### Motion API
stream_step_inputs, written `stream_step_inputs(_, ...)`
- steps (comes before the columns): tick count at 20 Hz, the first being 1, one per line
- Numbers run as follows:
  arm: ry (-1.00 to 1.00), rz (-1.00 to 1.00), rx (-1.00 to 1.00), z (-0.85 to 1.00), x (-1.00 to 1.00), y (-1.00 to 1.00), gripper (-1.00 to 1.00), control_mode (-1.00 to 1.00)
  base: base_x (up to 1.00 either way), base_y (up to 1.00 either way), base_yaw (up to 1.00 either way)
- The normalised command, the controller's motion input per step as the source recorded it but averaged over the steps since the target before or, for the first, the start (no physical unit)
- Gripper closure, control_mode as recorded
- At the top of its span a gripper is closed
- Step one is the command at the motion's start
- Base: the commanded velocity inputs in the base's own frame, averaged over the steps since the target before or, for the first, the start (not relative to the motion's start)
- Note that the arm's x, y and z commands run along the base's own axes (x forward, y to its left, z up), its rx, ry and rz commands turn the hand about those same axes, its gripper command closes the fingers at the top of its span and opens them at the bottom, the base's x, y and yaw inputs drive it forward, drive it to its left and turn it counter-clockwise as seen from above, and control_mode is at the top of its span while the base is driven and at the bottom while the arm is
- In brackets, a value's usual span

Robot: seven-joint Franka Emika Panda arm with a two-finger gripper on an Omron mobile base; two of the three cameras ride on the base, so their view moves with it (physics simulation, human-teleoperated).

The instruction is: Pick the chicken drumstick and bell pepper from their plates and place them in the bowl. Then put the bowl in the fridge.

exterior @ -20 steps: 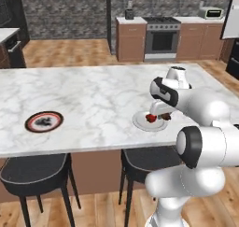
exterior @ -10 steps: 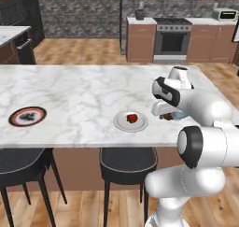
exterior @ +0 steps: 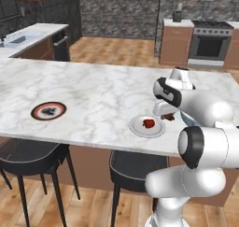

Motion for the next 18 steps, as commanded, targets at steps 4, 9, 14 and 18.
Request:
stream_step_inputs(4, 0.0, 0.0, 0.0, 0.0, 0.0, 0.0, 1.0, 1.0, 0.28, -0.39, 0.28)
stream_step_inputs(9, 0.0, 0.0, 0.0, 0.0, 0.0, 0.0, 1.0, 1.0, 0.06, -0.15, 0.12)
stream_step_inputs(14, 0.0, 0.0, 0.0, 0.0, 0.0, 0.0, 1.0, 1.0, 0.0, 0.0, 0.0)
stream_step_inputs(18, 0.0, 0.0, 0.0, 0.0, 0.0, 0.0, 1.0, 1.0, 0.0, 0.0, 0.0)
